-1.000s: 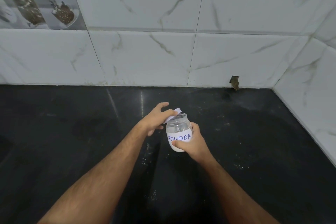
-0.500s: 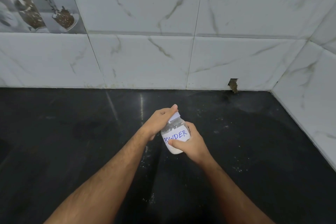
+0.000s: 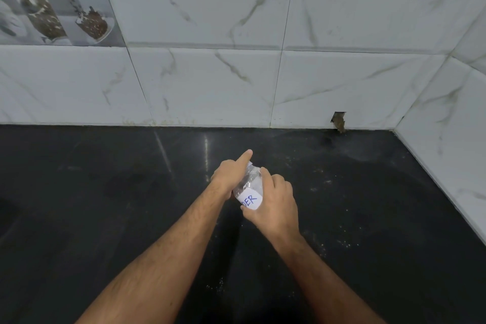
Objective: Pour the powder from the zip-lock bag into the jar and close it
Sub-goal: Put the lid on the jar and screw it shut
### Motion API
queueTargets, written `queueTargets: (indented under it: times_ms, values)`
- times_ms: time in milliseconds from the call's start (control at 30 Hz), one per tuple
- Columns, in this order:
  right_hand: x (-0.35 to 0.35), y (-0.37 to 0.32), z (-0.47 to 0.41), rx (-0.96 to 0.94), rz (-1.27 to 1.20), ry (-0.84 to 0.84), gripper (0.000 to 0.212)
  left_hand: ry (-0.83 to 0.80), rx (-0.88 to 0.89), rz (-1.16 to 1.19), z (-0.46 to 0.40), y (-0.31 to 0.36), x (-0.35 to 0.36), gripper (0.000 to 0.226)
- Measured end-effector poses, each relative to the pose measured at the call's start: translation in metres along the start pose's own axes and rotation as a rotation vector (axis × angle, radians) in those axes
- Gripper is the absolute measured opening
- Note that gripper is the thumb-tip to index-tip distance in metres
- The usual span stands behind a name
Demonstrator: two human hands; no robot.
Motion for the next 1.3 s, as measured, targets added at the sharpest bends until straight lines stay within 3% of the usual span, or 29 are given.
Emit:
queueTargets:
  times_ms: [67, 267, 367, 600, 800, 900, 1000, 1300]
  values:
    - [0.001, 0.003, -0.001, 0.005, -0.068, -0.029, 0.098, -0.017, 0.006, -0.042, 0.001, 0.001, 0.001, 0.063]
    - [0.011, 0.023, -0.009, 0.001, -0.857, -0.246, 0.071, -0.194, 0.269, -0.037, 0.013, 0.028, 0.008, 0.032]
    - [0.016, 0.024, -0.013, -0.025, -1.019, -0.291, 0.07, -0.263, 0.321, -0.059, 0.014, 0.032, 0.006, 0.026]
    - [0.015, 0.035, -0.02, 0.007, -0.947, -0.21, 0.084, -0.15, 0.348, -0.056, 0.01, 0.021, -0.02, 0.036]
    - [-0.002, 0.032, -0.016, 0.036, -0.726, -0.067, 0.079, -0.226, 0.281, 0.038, 0.005, 0.026, -0.01, 0.036]
    - [0.001, 0.02, -0.016, 0.006, -0.643, -0.049, 0.079, -0.227, 0.277, -0.036, 0.005, 0.035, 0.006, 0.056]
    - [0.002, 0.017, -0.014, 0.006, -0.674, -0.053, 0.081, -0.104, 0.272, -0.069, 0.004, 0.039, 0.005, 0.063]
    - [-0.004, 0.032, -0.019, 0.045, -0.824, -0.028, 0.084, -0.053, 0.307, -0.009, 0.008, 0.03, -0.016, 0.06]
Point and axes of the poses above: each hand's wrist, its own z-axis away from the middle knuckle, its own x-axis out of the palm, y = z × x, the point moved 7 cm from there along -z, towards the middle knuckle, and after that the axes turned 15 degrees about -y, right-handed, at the moved point
